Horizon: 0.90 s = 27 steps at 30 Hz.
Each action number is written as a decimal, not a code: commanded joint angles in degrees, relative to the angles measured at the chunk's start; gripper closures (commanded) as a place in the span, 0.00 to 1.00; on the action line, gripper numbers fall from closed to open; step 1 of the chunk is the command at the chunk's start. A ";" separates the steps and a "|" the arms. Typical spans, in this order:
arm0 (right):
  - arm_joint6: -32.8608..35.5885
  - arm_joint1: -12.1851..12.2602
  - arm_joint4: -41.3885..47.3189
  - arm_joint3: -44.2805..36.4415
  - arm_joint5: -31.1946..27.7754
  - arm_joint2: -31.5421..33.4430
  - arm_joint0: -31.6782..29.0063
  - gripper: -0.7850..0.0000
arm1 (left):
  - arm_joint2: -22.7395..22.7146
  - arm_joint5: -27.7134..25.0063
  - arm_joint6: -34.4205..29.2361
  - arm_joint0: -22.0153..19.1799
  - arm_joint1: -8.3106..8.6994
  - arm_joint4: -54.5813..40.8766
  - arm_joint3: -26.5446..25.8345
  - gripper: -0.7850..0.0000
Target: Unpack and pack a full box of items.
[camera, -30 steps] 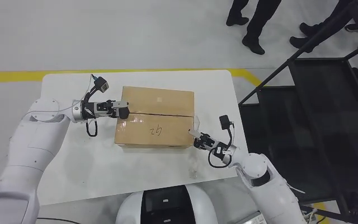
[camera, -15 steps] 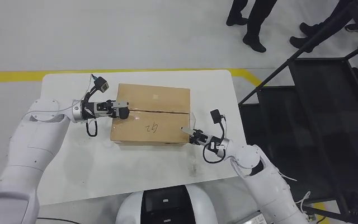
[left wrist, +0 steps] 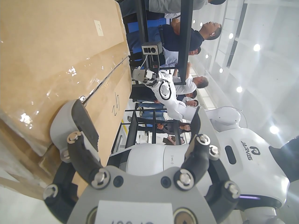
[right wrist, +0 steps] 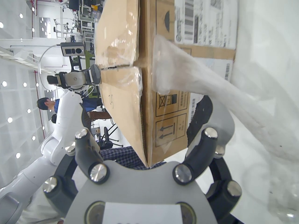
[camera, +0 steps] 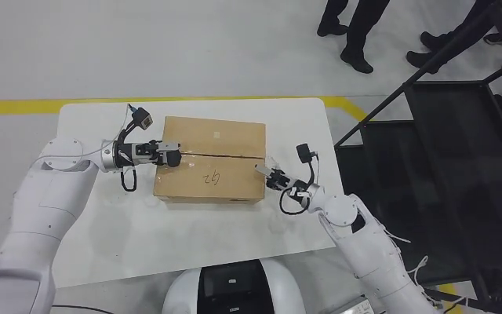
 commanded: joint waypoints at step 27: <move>-0.11 -0.66 22.57 0.44 5.23 3.07 -6.54 0.00 | 0.00 0.00 0.00 0.00 0.00 0.00 0.00 0.00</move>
